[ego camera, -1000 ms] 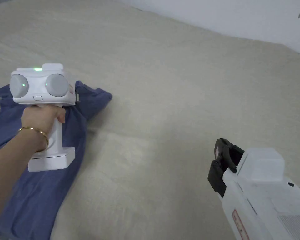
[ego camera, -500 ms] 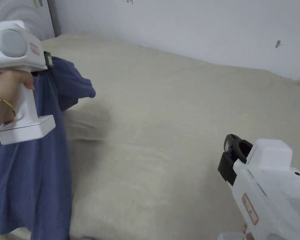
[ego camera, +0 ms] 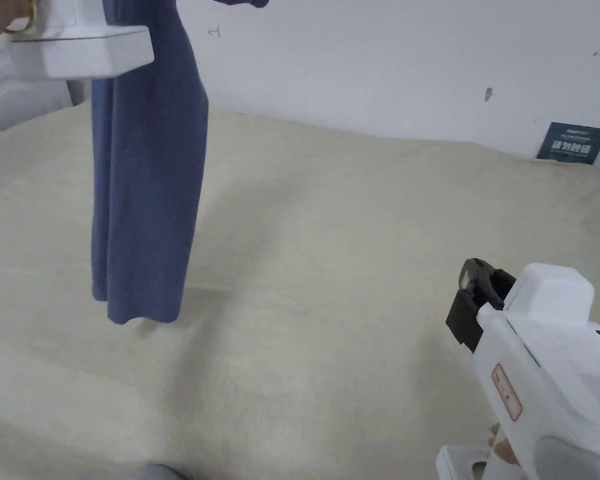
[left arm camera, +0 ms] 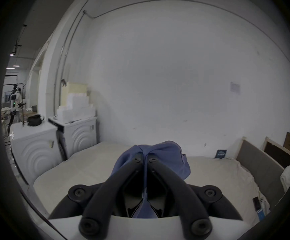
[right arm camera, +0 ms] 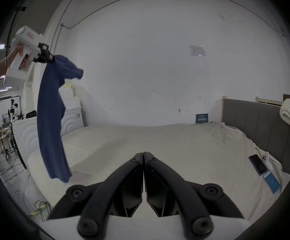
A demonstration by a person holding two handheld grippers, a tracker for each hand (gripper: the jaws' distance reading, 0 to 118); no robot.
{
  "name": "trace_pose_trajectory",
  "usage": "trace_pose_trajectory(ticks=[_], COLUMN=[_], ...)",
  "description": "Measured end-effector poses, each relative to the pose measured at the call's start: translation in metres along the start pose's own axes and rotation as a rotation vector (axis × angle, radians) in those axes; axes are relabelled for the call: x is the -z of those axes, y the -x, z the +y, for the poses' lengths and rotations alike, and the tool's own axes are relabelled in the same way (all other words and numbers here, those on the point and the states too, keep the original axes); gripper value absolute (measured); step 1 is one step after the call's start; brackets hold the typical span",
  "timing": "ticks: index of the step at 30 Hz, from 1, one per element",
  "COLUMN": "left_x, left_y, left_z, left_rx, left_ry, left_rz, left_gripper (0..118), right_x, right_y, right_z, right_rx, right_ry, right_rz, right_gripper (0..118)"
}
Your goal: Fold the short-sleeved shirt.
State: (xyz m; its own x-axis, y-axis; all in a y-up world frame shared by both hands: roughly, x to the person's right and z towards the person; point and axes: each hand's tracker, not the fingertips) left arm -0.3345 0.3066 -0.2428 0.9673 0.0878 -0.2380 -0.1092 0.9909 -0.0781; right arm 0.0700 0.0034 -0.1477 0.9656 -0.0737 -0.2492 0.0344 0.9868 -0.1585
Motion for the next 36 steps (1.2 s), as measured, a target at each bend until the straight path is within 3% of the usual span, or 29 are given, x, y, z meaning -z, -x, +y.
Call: trace_pose_trajectory(ticks=[7, 9, 16, 22, 27, 36], left_x=[0.016, -0.008, 0.024, 0.054, 0.071, 0.06], left_y=[-0.074, -0.115, -0.181, -0.226, -0.243, -0.25], left_z=[0.023, 0.013, -0.041, -0.134, -0.253, -0.42], left_rx=[-0.019, -0.003, 0.009, 0.046, 0.061, 0.169], left_ry=[-0.029, -0.029, 0.104, 0.284, 0.504, 0.825], left_rz=[-0.131, -0.17, -0.321, -0.385, -0.399, -0.356], left_gripper=[0, 0, 0, 0, 0, 0], right_x=[-0.03, -0.037, -0.059, -0.067, -0.062, -0.049], right_y=[-0.039, -0.051, -0.083, -0.104, -0.117, -0.117], right_z=[-0.007, -0.009, -0.016, -0.023, -0.031, -0.043], right_rx=[0.004, 0.004, 0.026, 0.035, 0.061, 0.062], right_ry=[0.007, 0.015, 0.04, 0.068, 0.102, 0.16], right_rz=[-0.115, -0.15, -0.246, -0.31, -0.349, -0.355], right_gripper=[0, 0, 0, 0, 0, 0])
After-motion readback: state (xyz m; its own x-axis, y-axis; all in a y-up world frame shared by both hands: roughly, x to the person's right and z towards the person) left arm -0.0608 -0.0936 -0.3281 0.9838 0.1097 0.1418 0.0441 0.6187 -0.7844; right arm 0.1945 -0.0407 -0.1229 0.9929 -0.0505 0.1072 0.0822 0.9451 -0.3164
